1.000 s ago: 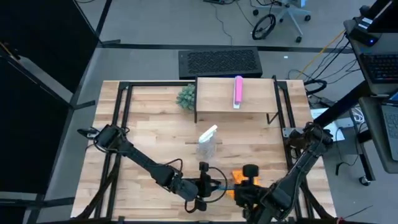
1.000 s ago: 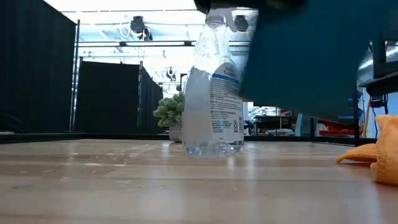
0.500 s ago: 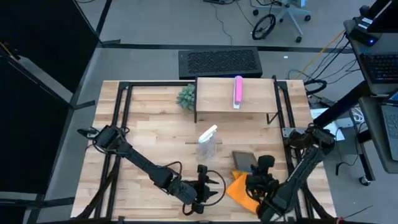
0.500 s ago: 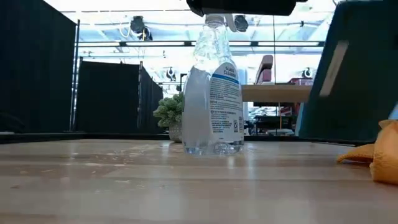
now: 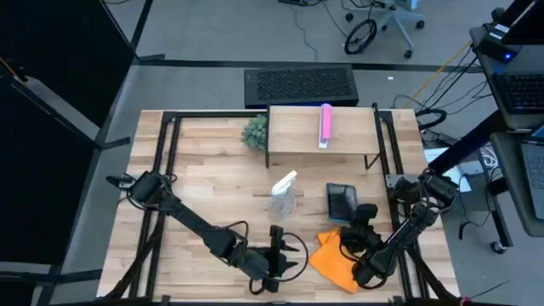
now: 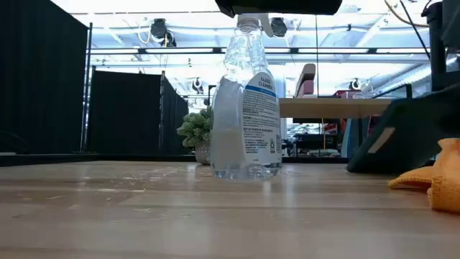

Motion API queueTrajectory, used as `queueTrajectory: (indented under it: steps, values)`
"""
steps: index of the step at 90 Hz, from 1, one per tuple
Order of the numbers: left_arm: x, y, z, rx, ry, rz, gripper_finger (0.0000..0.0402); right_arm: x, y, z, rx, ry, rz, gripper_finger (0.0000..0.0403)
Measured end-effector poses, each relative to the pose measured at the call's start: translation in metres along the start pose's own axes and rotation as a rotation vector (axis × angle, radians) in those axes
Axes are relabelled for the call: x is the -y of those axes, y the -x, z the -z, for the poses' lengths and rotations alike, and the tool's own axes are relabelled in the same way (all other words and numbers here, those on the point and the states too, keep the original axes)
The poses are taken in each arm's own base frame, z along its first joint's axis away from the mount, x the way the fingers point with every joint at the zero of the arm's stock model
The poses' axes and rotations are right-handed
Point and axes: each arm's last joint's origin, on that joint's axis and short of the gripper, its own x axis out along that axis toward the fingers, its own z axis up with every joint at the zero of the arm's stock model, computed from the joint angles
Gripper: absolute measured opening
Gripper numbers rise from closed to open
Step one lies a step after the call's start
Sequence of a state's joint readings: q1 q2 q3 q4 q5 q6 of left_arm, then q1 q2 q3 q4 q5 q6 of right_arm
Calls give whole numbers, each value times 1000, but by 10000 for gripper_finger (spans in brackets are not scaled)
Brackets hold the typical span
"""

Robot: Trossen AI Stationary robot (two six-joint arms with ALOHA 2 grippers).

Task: Apply microfiber cloth
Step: Wipe the front and back of the blue tablet using the orange microfiber cloth, then return to Home Position

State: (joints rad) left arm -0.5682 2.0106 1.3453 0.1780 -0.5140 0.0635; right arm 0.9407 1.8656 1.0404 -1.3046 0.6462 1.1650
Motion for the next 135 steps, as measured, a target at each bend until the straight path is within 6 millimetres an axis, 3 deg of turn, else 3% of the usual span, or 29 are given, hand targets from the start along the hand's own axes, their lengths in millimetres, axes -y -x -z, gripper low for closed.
queueTrajectory:
  steps: [27,46,57,79,104,116,135]
  values:
    - [0,0,0,0,6,0,161,-10,0,2,-33,-81,-96,198]
    - [0,0,0,0,7,0,161,-8,11,-2,-41,-116,-106,255]
    - [0,0,0,-1,53,1,161,-3,22,-5,-32,-92,-89,264]
    - [-4,-2,0,-3,64,1,161,9,17,0,-79,-60,-6,258]
    - [-1,-1,0,0,88,9,161,-15,32,0,-144,-86,-283,251]
    - [-2,3,-4,18,95,13,161,-9,63,-6,-80,-168,-395,251]
    - [-14,24,-30,95,160,23,161,36,112,-6,169,-352,-461,251]
